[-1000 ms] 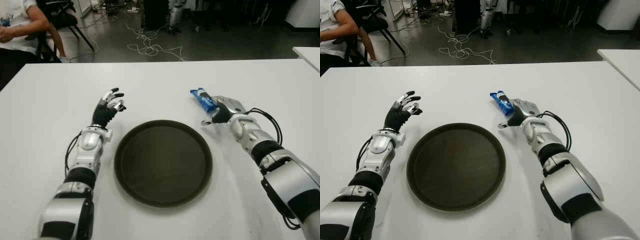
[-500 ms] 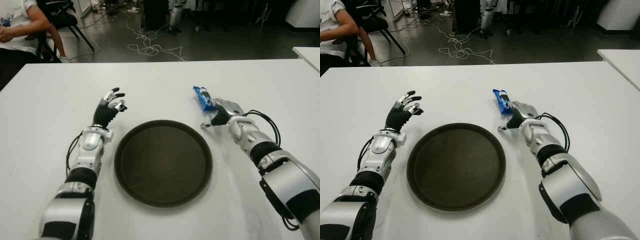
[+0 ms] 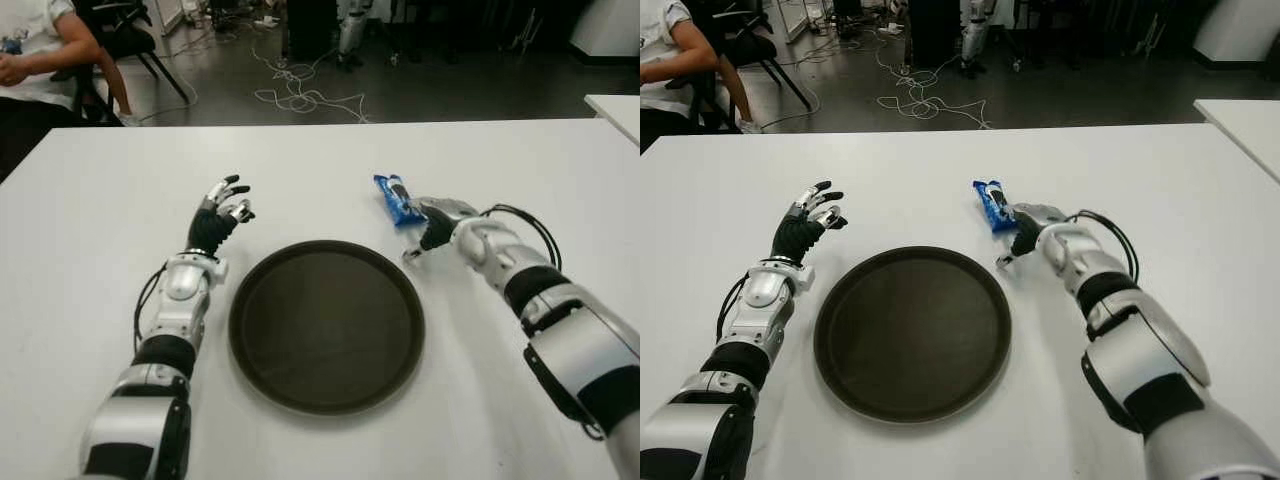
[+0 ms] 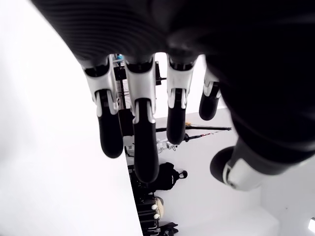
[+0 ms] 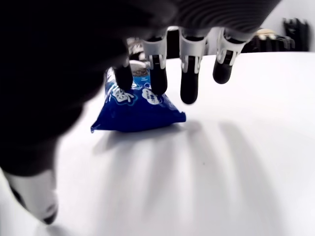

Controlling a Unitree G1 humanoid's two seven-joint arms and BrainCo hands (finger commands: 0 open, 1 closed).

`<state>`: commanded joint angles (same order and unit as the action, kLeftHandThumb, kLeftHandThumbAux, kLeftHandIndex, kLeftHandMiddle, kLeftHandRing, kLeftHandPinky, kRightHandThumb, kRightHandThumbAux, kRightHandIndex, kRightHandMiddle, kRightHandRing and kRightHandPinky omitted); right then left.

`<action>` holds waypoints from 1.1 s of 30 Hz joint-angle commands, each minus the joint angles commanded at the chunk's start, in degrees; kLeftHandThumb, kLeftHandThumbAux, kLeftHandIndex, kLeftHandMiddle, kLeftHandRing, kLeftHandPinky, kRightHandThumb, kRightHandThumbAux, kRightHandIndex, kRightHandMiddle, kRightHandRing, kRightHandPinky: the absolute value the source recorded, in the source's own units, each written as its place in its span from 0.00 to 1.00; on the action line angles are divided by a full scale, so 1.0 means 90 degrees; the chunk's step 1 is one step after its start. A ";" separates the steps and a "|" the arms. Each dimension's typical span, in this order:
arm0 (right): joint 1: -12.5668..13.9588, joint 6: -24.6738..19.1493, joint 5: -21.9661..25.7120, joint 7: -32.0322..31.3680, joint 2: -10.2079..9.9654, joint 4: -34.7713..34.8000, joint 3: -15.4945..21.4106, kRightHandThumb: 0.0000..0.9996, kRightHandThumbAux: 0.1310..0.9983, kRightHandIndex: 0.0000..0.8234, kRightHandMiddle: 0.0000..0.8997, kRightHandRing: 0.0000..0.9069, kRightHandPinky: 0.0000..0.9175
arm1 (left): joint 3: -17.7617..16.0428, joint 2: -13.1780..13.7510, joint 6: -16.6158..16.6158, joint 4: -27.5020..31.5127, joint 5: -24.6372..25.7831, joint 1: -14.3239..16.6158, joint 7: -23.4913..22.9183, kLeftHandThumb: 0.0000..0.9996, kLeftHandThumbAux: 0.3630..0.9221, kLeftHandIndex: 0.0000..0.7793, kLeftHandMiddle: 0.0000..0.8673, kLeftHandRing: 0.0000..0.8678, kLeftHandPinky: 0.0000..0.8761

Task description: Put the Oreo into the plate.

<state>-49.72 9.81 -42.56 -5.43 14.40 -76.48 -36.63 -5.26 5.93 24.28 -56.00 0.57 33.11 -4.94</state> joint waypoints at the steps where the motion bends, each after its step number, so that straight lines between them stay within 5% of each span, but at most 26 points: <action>1: -0.0005 0.0001 0.0006 -0.0025 0.0003 -0.0001 -0.0019 0.01 0.66 0.11 0.18 0.19 0.19 | -0.0003 -0.0001 0.0015 -0.0006 0.0003 0.0000 -0.0004 1.00 0.51 0.19 0.25 0.52 0.41; 18: -0.0022 -0.0012 0.0077 -0.0094 0.0061 0.0032 -0.0085 0.15 0.67 0.07 0.15 0.17 0.18 | -0.0050 -0.0025 0.0059 0.0014 0.0081 -0.0027 -0.0060 1.00 0.51 0.19 0.26 0.52 0.39; 33: 0.0043 -0.0014 -0.0410 0.0025 0.0330 0.0278 -0.0684 0.05 0.64 0.09 0.11 0.11 0.09 | -0.0033 0.0003 -0.0075 0.0160 0.0065 -0.0062 -0.0071 1.00 0.51 0.20 0.27 0.52 0.42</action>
<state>-49.34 9.68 -46.25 -5.20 17.38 -73.97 -42.78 -5.56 5.96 23.61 -54.55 1.15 32.55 -5.58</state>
